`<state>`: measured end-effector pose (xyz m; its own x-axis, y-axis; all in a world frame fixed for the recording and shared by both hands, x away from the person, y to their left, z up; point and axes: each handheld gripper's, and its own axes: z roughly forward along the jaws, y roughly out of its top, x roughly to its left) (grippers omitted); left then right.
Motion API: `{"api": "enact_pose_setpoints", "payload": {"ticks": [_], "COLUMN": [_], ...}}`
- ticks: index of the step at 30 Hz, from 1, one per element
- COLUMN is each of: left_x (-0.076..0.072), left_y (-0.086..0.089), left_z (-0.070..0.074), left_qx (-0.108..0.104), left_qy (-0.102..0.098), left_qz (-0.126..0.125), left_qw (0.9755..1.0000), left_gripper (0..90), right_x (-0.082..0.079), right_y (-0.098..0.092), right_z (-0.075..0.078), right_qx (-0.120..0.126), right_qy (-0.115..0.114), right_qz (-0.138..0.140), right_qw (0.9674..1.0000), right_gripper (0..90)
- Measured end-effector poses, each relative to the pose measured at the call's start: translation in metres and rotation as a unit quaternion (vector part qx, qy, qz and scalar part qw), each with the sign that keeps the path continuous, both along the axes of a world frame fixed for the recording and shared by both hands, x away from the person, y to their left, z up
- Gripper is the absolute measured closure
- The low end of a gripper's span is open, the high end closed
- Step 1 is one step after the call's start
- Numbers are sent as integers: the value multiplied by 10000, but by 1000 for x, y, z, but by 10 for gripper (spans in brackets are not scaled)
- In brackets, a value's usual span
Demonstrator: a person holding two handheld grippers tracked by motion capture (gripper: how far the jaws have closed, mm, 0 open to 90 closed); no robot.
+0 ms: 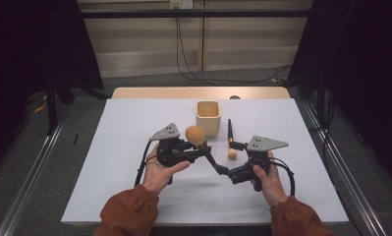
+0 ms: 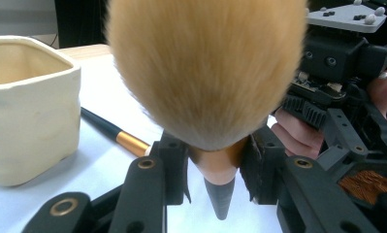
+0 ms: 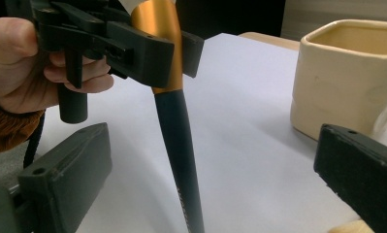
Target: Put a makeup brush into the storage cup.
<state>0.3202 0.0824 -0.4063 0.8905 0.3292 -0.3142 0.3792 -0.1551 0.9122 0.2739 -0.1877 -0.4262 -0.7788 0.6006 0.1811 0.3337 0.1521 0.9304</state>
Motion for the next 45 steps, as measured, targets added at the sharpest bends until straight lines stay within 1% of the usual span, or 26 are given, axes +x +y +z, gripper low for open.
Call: {"api": "enact_pose_setpoints", "payload": {"ticks": [2, 3, 5, 7, 8, 9, 10, 11, 13, 14, 15, 17, 18, 20, 22, 24, 27, 28, 30, 31, 33, 35, 38, 42, 43, 45], "left_x": [1, 1, 2, 2, 2, 3, 3, 3, 4, 4, 4, 4, 4, 5, 6, 7, 10, 11, 12, 12, 13, 15, 16, 19, 20, 22], "left_y": [2, 3, 5, 7, 8, 8, 9, 9, 11, 11, 12, 13, 14, 15, 17, 19, 21, 22, 24, 25, 27, 29, 31, 35, 36, 38], "left_z": [1, 1, 2, 3, 3, 5, 6, 7, 12, 13, 14, 16, 17, 18, 19, 19, 18, 18, 18, 18, 19, 20, 24, 30, 31, 34], "left_qx": [36, 41, 82, 66, 102, 237, 278, 277, 342, 316, 299, 371, 362, 434, 458, 485, 562, 588, 656, 649, 709, 720, 828, 831, 833, 822], "left_qy": [-5, 4, -8, 35, 43, -6, -31, -8, -58, -50, -40, -73, -52, -76, -70, -60, -46, -21, -30, -21, -52, -54, -90, -107, -107, -118], "left_qz": [27, 31, 47, 63, 66, 66, 55, 37, 22, 24, 18, 38, 32, 51, 78, 126, 159, 181, 202, 201, 229, 242, 261, 289, 313, 329], "left_qw": [10000, 10000, 10000, 10000, 9999, 9997, 9996, 9996, 9994, 9995, 9995, 9993, 9993, 9990, 9989, 9987, 9983, 9981, 9976, 9977, 9972, 9971, 9962, 9961, 9960, 9960], "left_gripper": [656, 656, 656, 656, 656, 656, 656, 657, 656, 657, 656, 657, 656, 656, 656, 656, 656, 656, 657, 656, 656, 656, 657, 657, 656, 657], "right_x": [0, -1, -2, -2, -2, -3, -3, -3, -4, -5, -6, -9, -10, -12, -15, -18, -21, -22, -26, -28, -30, -33, -36, -41, -42, -45], "right_y": [-1, -1, -1, -2, -4, -4, -5, -6, -7, -9, -10, -13, -14, -17, -19, -22, -27, -28, -33, -35, -39, -44, -49, -58, -61, -65], "right_z": [0, -1, -1, -1, -2, -2, -3, -3, -3, -2, -1, 0, 0, -2, -3, -4, -4, -4, -5, -6, -8, -9, -10, -12, -13, -14], "right_qx": [0, -32, -81, -57, -39, -50, -59, -29, -29, -6, 11, 9, 18, 40, 24, 10, -112, -103, -87, -40, -43, -29, -57, -127, -75, -190], "right_qy": [8, 0, -14, -14, -15, -2, -31, -91, -148, -198, -209, -223, -254, -315, -351, -384, -485, -535, -664, -695, -678, -700, -706, -673, -673, -781], "right_qz": [-4, -60, -265, -321, -365, -399, -462, -501, -572, -579, -606, -611, -629, -706, -755, -850, -1108, -1137, -1258, -1322, -1394, -1454, -1531, -1643, -1727, -1794], "right_qw": [10000, 10000, 9996, 9995, 9993, 9992, 9989, 9987, 9982, 9981, 9979, 9979, 9977, 9970, 9965, 9956, 9926, 9920, 9898, 9888, 9879, 9869, 9857, 9840, 9827, 9805], "right_gripper": [13, 13, 30, 28, 28, 28, 28, 28, 28, 27, 27, 27, 27, 29, 28, 25, 7, 4, 0, 0, 0, 0, 0, 0, 0, 0]}}
